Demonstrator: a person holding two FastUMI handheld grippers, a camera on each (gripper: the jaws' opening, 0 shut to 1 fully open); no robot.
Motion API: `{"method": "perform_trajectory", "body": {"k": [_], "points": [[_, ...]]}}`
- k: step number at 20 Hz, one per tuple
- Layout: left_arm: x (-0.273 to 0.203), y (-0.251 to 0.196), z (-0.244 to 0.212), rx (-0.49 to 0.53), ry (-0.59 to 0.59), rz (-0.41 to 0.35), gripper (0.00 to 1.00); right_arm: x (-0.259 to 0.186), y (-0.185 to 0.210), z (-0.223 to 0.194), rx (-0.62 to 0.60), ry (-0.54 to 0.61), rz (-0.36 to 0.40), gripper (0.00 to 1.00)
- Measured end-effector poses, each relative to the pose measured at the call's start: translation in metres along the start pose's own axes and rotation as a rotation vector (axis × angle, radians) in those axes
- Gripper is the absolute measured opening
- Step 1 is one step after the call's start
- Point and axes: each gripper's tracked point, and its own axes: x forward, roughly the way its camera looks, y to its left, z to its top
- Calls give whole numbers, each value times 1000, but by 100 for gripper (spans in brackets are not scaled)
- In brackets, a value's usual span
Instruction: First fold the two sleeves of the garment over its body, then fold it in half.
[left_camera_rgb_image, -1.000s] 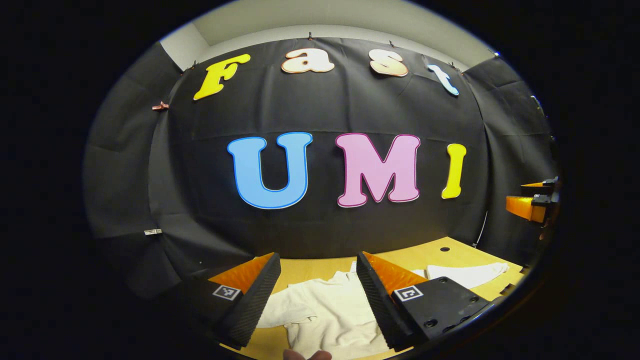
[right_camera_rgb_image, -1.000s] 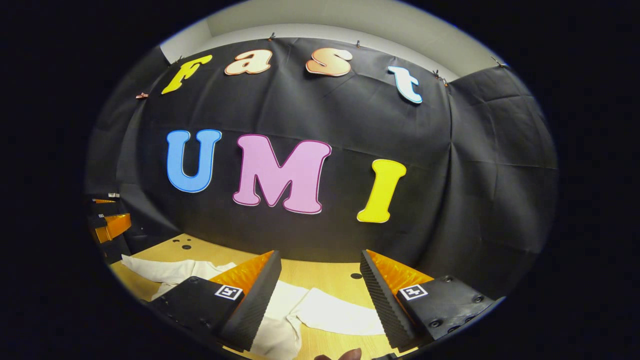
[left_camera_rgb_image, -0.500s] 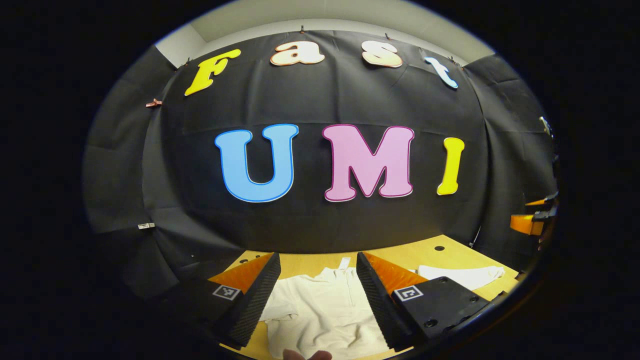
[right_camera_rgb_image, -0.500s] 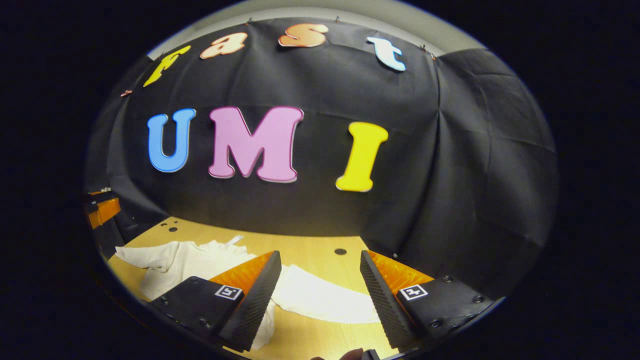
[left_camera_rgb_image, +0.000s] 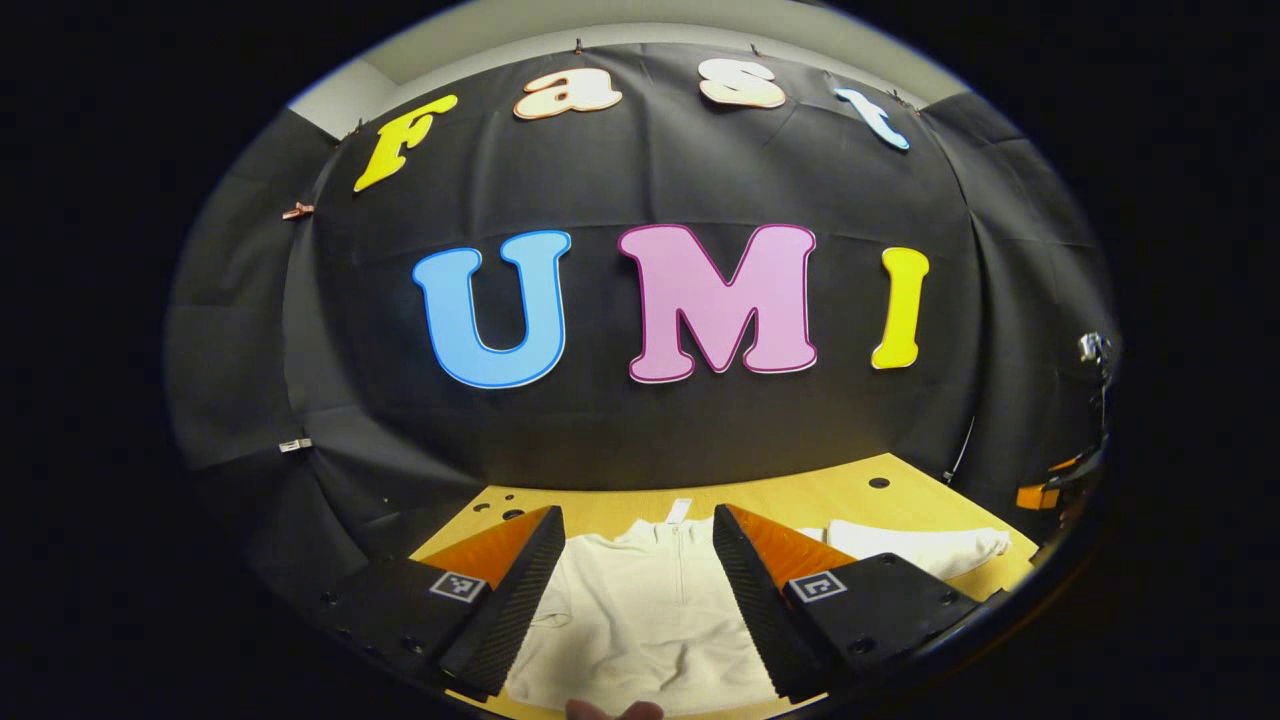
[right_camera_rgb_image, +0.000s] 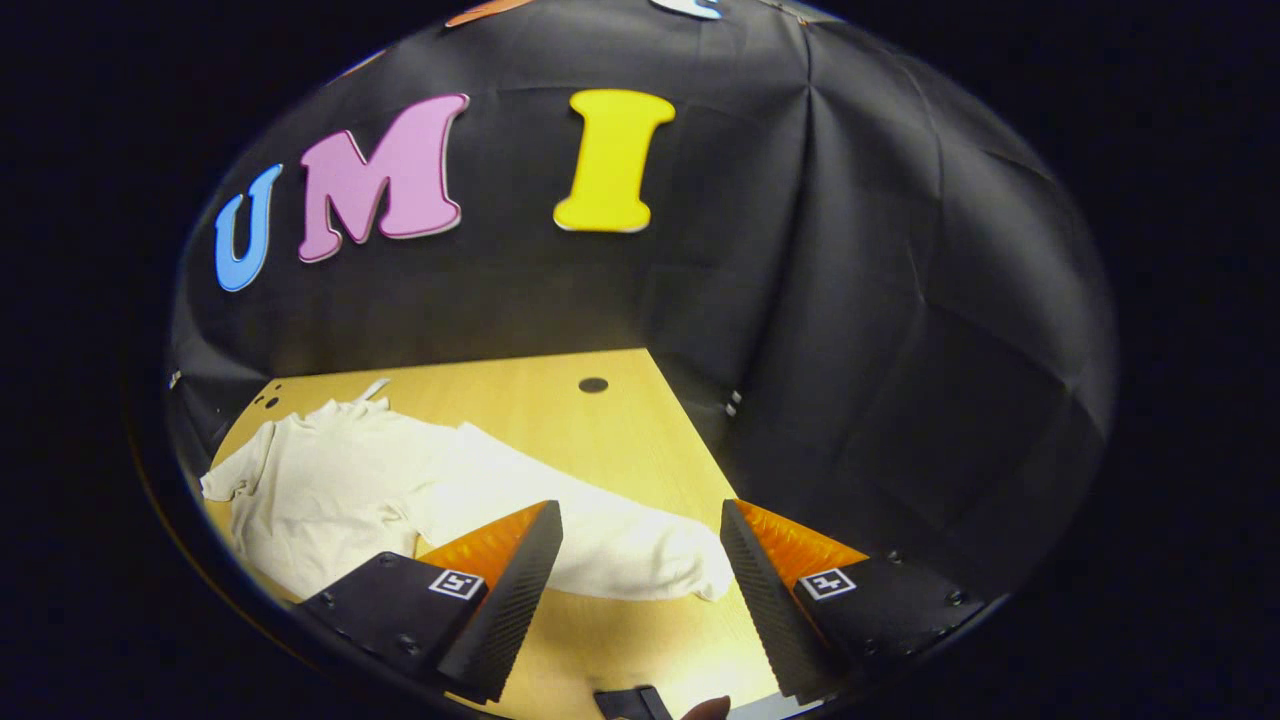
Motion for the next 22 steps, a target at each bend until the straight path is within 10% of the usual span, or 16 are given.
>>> {"method": "perform_trajectory", "body": {"k": [18, 22], "points": [[-32, 4, -5, 44, 65, 207, 94, 106, -43, -119, 0, 279, 19, 93], [-34, 13, -14, 6, 83, 210, 97, 112, -39, -114, -29, 258, 33, 17]]}}
